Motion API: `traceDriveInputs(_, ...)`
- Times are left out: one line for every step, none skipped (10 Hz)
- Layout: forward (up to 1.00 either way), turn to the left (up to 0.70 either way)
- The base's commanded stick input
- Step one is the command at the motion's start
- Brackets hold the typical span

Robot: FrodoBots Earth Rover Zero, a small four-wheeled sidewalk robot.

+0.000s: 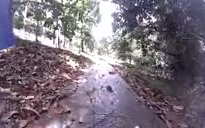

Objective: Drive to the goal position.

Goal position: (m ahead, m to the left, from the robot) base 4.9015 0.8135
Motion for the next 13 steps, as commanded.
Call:
traceDriveInputs(0.5,0.27)
traceDriveInputs(0.5,0.15)
traceDriveInputs(0.5,0.0)
traceDriveInputs(0.5,0.0)
traceDriveInputs(0.5,0.0)
traceDriveInputs(0.5,0.0)
traceDriveInputs(0.5,0.0)
traceDriveInputs(0.5,0.0)
traceDriveInputs(0.5,0.0)
traceDriveInputs(0.5,0.0)
traceDriveInputs(0.5,0.0)
traceDriveInputs(0.5,0.0)
traceDriveInputs(0.5,0.0)
